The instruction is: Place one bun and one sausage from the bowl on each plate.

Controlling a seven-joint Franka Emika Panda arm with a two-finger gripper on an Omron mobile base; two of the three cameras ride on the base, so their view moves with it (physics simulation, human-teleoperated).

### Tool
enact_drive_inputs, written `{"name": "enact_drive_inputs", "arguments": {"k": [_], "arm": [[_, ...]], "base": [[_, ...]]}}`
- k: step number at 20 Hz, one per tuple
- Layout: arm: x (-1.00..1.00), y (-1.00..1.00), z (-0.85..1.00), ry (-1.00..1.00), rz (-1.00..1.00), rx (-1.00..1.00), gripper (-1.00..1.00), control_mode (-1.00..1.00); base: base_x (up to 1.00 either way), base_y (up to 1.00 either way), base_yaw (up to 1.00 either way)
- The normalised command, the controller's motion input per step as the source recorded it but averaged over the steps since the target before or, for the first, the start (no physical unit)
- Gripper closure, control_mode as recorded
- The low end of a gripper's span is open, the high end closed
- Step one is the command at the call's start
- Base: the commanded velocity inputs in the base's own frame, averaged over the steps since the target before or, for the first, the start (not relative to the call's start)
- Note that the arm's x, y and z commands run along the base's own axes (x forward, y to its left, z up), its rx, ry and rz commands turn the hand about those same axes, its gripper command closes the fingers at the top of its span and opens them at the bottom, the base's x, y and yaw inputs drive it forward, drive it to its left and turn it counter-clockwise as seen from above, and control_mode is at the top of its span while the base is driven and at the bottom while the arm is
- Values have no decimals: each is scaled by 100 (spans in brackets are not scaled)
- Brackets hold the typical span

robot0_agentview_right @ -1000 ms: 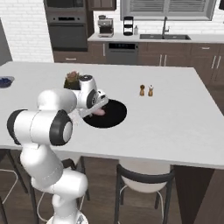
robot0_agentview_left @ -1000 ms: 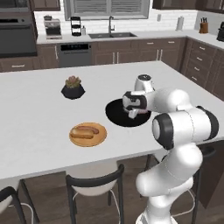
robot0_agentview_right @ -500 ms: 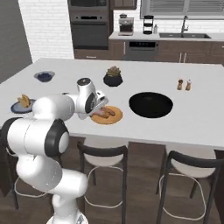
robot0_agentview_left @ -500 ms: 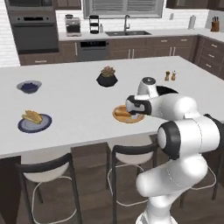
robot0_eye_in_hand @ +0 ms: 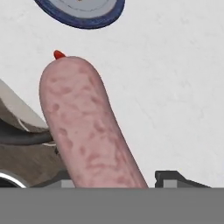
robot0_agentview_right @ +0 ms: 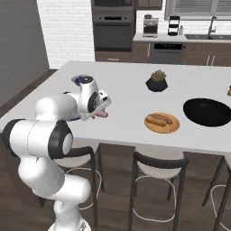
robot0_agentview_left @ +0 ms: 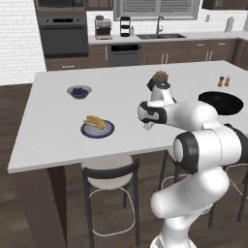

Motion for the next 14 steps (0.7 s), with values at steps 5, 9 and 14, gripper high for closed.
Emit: {"name": "enact_drive_inputs", "arguments": {"k": [5,9,14], "arm": [[0,0,0,0,0,0,100,100],[0,0,0,0,0,0,100,100],[35,25,0,1,-3,0,100,-100]], "base": [[24,89,-10],[62,32,-10],[54,13,-5]]}}
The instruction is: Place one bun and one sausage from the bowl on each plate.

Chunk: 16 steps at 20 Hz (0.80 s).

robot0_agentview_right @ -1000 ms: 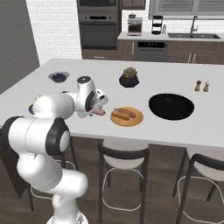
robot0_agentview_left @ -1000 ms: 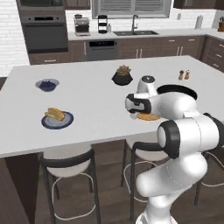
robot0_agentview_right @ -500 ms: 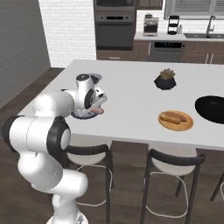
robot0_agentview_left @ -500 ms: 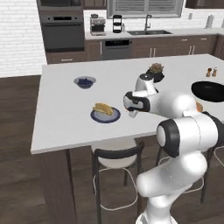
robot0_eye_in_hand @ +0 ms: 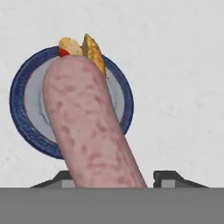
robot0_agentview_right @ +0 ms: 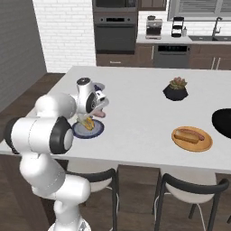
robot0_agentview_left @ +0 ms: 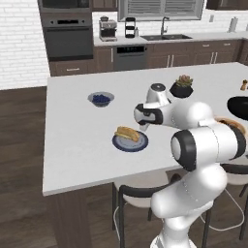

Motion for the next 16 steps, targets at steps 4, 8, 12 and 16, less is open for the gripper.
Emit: {"name": "enact_drive_inputs", "arguments": {"k": [4,8,12,16], "arm": [[33,99,-30,21,-6,0,100,-100],[-17,44,-47,22,-1,3,100,-100],[-40,-5,-32,2,0,0,100,-100],[-30,16,-36,0,0,0,100,-100]], "base": [[0,0,0],[0,0,0],[0,0,0],[0,0,0]]}}
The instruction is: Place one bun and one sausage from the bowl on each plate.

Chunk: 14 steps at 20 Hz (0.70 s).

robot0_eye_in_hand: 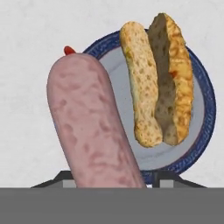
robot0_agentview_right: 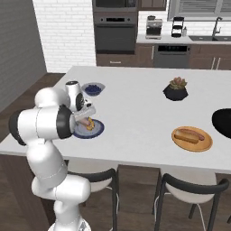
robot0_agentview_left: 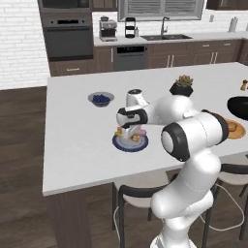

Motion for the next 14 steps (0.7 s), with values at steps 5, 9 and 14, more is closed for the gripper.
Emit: {"name": "enact_drive_inputs", "arguments": {"k": [5,9,14], "arm": [[27,16,-41,0,0,2,100,-100],[42,7,-39,0,0,3,100,-100],[41,-3,-14,0,0,2,-100,-100]], "base": [[0,0,0],[0,0,0],[0,0,0]]}}
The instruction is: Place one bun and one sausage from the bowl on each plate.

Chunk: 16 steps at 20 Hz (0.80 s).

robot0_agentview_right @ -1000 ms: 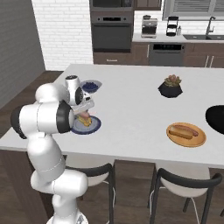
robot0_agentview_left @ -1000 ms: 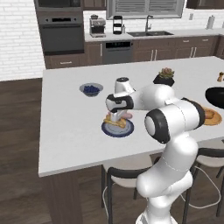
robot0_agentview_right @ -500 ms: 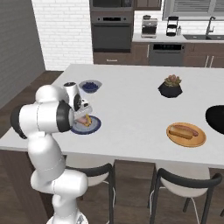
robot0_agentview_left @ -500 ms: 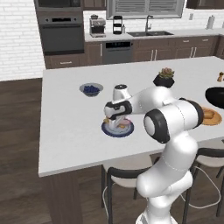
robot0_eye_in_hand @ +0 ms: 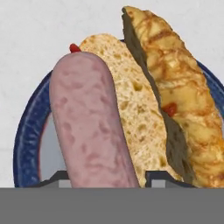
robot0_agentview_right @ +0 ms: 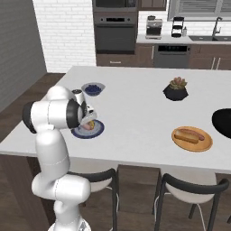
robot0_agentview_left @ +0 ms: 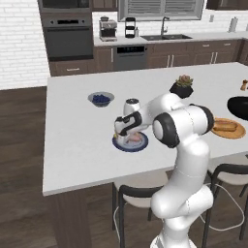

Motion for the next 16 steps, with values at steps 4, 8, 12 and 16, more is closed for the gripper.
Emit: {"name": "enact_drive_inputs", "arguments": {"k": [4,8,12,16], "arm": [[7,0,5,0,0,0,-100,-100],[-7,0,23,0,0,0,-100,-100],[-6,0,52,-7,0,0,-100,-100],[-69,-20,95,-31,-4,0,-100,-100]], "base": [[0,0,0],[0,0,0],[0,0,0],[0,0,0]]}}
